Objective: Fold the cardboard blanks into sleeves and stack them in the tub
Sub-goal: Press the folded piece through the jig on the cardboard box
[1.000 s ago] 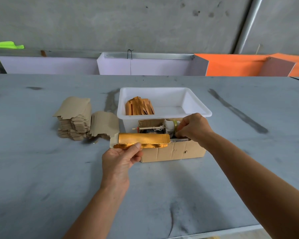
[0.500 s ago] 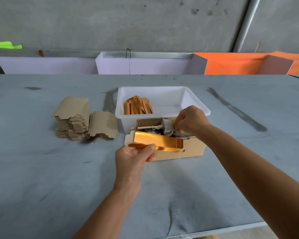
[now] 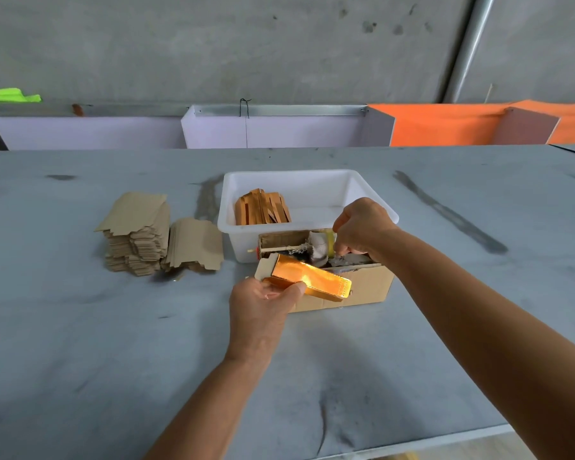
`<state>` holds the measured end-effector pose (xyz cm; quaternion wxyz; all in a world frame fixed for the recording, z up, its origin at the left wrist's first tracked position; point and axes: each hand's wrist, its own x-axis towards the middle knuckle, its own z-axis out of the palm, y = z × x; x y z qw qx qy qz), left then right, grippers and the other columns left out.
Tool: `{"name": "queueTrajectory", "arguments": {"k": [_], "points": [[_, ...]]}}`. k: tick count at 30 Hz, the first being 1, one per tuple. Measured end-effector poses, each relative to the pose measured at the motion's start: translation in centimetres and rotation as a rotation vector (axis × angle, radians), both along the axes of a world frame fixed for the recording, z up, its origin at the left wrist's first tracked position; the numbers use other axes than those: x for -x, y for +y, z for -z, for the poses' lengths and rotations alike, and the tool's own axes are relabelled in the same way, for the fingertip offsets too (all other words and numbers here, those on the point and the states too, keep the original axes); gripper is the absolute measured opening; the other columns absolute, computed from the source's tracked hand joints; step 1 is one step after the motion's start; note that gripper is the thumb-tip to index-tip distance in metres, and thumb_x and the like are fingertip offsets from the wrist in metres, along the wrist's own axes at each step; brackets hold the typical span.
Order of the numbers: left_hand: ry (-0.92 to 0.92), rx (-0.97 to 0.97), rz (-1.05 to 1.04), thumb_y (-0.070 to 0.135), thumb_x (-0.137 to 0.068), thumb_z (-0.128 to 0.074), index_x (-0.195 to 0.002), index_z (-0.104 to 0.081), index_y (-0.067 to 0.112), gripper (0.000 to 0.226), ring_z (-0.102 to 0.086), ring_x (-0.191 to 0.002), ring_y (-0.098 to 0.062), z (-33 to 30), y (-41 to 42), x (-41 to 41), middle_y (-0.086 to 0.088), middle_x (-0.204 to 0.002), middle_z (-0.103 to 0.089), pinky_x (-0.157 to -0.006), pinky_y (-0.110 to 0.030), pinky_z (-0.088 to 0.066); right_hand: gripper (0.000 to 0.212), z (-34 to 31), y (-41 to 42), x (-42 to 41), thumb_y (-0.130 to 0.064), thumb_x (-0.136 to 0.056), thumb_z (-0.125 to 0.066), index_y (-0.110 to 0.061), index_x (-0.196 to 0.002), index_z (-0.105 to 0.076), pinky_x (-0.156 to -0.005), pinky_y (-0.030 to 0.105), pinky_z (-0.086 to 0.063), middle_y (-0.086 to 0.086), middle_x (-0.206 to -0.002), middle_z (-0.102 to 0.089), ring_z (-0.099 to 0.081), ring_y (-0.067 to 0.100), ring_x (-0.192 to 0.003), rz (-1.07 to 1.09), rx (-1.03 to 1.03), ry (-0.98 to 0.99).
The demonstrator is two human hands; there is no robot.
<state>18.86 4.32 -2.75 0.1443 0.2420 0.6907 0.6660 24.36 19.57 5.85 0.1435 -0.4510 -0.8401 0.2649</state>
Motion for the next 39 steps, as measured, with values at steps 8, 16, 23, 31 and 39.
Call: {"name": "queueTrajectory", "arguments": {"k": [8,16,23,31,39], "points": [[-0.01,-0.014,-0.079,0.016,-0.07,-0.08,-0.065,-0.07,0.02,0.012,-0.07,-0.074,-0.026,-0.4,-0.9,0.6,-0.002,-0.069,-0.073,-0.075,-0.045,-0.056,0.023,0.1,-0.5,-0.6,0.014,-0.066,-0.073,0.0,-0.085,-0.07,-0.08,0.035,-0.056,0.001,-0.067,-0.056,-0.062,0.025,-0.081,0.041,0.065,0.122],[0.071,0.0,-0.171,0.018,-0.072,-0.08,-0.067,-0.066,0.0,0.023,-0.065,-0.07,-0.04,0.5,-0.2,0.9,-0.022,-0.072,-0.069,-0.071,-0.052,-0.054,0.021,0.7,-0.6,-0.6,0.011,-0.075,-0.068,-0.002,-0.092,-0.068,-0.076,0.03,-0.053,0.0,-0.073,-0.051,-0.056,0.022,-0.084,0.069,0.087,0.229],[0.159,0.086,-0.278,0.018,-0.073,-0.078,-0.056,-0.063,0.01,0.024,-0.058,-0.051,-0.015,0.5,0.4,0.9,0.002,-0.052,-0.061,-0.053,-0.023,-0.045,0.023,0.6,-1.1,-0.2,0.013,-0.07,-0.072,-0.007,-0.079,-0.066,-0.072,0.029,-0.053,-0.002,-0.072,-0.052,-0.054,0.019,-0.081,0.059,0.076,0.251],[0.143,0.095,-0.298,0.016,-0.074,-0.077,-0.062,-0.067,0.009,0.017,-0.056,-0.053,-0.005,0.5,0.5,0.9,0.007,-0.054,-0.061,-0.051,-0.017,-0.04,0.027,1.1,-1.1,-1.7,0.009,-0.07,-0.073,-0.016,-0.072,-0.062,-0.056,0.024,-0.051,0.0,-0.079,-0.057,-0.056,0.017,-0.075,0.059,0.1,0.315],[0.113,0.069,-0.292,0.013,-0.072,-0.078,-0.065,-0.069,0.004,0.015,-0.057,-0.053,-0.013,0.6,0.5,0.9,-0.003,-0.058,-0.065,-0.059,-0.022,-0.044,0.023,2.4,-2.4,-4.6,0.001,-0.07,-0.077,-0.015,-0.075,-0.062,-0.037,0.017,-0.038,0.002,-0.077,-0.061,-0.05,0.012,-0.055,0.089,0.197,0.476]]}}
